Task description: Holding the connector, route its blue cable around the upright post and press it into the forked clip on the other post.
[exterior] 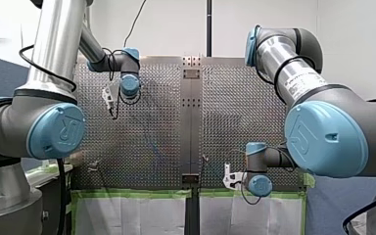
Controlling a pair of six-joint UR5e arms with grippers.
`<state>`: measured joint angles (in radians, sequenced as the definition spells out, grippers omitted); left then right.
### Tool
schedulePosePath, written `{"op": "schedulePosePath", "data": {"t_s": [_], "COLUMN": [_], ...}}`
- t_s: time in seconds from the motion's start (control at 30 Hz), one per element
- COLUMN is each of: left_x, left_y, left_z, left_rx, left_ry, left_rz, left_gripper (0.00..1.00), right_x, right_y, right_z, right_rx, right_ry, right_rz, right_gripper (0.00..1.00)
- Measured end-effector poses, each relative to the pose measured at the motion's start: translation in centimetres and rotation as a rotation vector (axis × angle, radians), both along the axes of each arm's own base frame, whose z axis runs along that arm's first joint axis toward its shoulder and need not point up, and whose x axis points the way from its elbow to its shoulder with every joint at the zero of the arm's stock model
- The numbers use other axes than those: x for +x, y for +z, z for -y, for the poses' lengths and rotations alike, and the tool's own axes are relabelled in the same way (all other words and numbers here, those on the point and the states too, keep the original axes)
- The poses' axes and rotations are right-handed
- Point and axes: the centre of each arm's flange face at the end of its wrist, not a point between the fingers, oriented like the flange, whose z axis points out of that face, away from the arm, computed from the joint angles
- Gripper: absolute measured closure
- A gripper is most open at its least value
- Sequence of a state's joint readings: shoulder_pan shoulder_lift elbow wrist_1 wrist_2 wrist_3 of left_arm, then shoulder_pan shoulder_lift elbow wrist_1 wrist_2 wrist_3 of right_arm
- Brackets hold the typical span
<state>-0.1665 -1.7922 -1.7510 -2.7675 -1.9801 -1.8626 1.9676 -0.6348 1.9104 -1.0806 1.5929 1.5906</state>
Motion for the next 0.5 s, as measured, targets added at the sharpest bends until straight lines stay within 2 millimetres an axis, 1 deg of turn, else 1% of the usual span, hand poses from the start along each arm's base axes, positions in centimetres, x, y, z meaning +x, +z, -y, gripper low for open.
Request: {"op": "schedulePosePath", "data": {"t_s": [0.17,0.33,0.5], "left_x": [-0.5,-1.1,-2.2], "left_y": [-0.3,-0.8,-1.0], "left_z": [0.0,-0.5,-0.9], "left_rx": [-0.015,-0.017,-0.042], "left_ry": [0.014,0.048,0.057], "left_rz": [-0.028,-0.071,-0.096], "left_gripper": [0.00,0.00,0.00], "right_x": [0.0,0.0,-0.1], "right_y": [0.0,-0.1,-0.1], "right_z": [0.1,0.0,-0.1], "right_rx": [-0.006,0.001,0.004], "right_ry": [0.000,0.003,0.004], "right_rz": [0.005,0.005,0.003], "right_gripper": [1.00,1.00,1.00]}}
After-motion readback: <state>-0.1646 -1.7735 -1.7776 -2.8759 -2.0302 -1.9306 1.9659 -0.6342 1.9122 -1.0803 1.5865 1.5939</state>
